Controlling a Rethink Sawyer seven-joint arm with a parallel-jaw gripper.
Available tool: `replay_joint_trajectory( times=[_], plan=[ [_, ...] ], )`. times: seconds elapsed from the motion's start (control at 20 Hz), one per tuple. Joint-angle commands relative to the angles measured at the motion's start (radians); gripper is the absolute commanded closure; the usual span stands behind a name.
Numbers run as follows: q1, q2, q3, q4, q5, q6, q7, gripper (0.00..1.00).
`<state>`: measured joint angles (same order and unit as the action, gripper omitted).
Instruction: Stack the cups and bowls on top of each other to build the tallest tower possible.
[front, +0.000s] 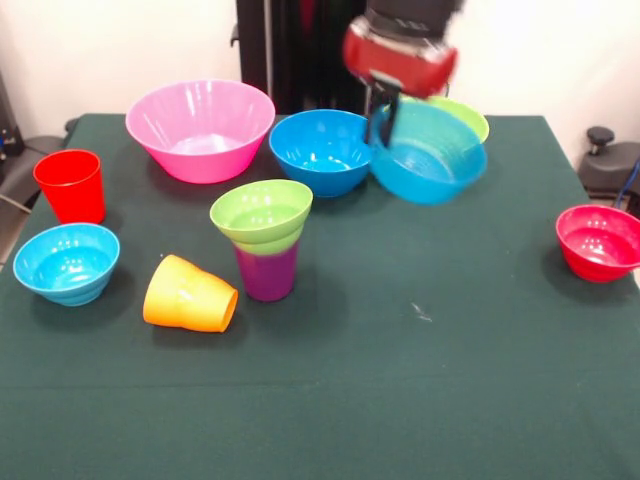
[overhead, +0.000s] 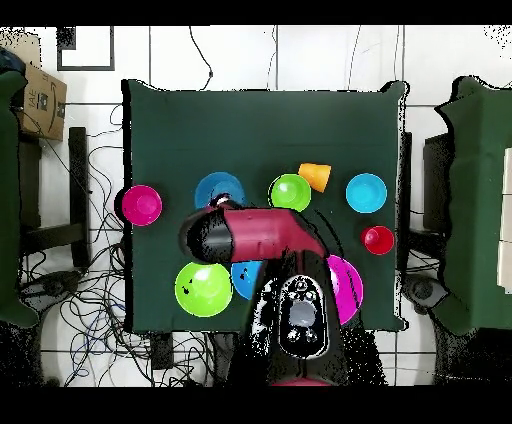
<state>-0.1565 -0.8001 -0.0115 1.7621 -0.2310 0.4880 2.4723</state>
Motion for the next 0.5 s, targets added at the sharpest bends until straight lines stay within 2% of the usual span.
replay_joint_trajectory(
  times=[0.05,0.3,0.5],
  plan=[
    [-0.125,-0.160,0.228,0.025,0.038,0.247,-0.340,1.00],
    [-0.243,-0.217,0.311,0.080,0.048,0.254,-0.413,1.00],
    [-0.305,-0.221,0.356,0.098,0.024,0.241,-0.443,1.00]
  ],
)
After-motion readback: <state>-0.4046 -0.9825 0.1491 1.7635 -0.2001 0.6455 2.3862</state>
